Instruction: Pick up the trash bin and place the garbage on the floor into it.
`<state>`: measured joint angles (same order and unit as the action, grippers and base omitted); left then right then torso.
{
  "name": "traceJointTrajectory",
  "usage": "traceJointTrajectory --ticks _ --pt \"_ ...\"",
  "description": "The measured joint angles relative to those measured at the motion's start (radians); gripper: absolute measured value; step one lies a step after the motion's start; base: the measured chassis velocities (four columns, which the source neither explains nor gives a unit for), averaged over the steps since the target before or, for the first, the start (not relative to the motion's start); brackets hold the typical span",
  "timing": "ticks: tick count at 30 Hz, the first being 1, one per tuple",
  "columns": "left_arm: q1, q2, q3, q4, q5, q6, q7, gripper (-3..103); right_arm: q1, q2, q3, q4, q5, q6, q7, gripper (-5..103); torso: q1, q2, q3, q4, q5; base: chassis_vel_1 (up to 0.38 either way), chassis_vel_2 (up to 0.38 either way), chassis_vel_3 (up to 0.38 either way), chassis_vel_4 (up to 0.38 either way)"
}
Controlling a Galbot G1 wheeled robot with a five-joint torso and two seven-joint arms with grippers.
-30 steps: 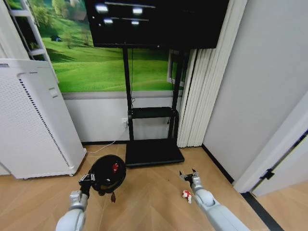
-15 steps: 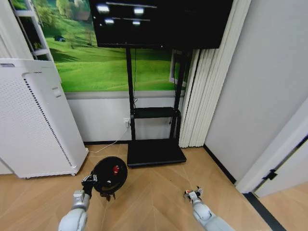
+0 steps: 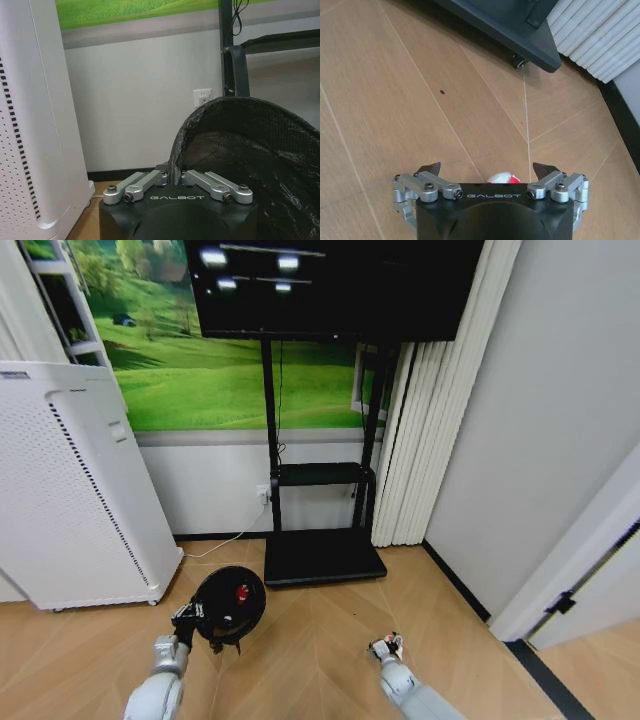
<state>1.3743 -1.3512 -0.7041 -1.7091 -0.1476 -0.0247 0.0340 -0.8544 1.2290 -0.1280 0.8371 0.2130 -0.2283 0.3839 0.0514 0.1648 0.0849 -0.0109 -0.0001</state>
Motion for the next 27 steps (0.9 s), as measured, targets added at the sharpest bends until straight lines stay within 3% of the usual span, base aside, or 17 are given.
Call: traceJointTrajectory --ticks 7,14,21,27 --pt "0.005 -0.005 0.0 0.003 0.005 -0.006 0.001 4 0.012 0.014 0.013 -0.049 -0.028 -0.053 0.033 100 0.0 0.0 0.0 -0.0001 0.0 0.0 0.0 0.0 0.0" --pt "0.009 -0.009 0.002 0.006 0.011 -0.011 0.001 4 0.019 0.02 0.021 -0.07 -0.035 -0.057 0.037 103 0.0 0.0 0.0 -0.0001 0.0 0.0 0.0 0.0 0.0" --pt "0.011 -0.01 0.003 0.013 0.014 -0.019 0.001 4 0.036 0.04 0.031 -0.106 -0.059 -0.034 0.019 84 0.0 0.0 0.0 0.0001 0.0 0.0 0.0 0.0 0.0" --pt "0.012 -0.008 0.001 0.025 0.014 -0.023 0.001 4 0.039 0.047 0.033 -0.12 -0.064 -0.023 0.007 57 0.0 0.0 0.0 0.0 0.0001 0.0 0.0 0.0 0.0"
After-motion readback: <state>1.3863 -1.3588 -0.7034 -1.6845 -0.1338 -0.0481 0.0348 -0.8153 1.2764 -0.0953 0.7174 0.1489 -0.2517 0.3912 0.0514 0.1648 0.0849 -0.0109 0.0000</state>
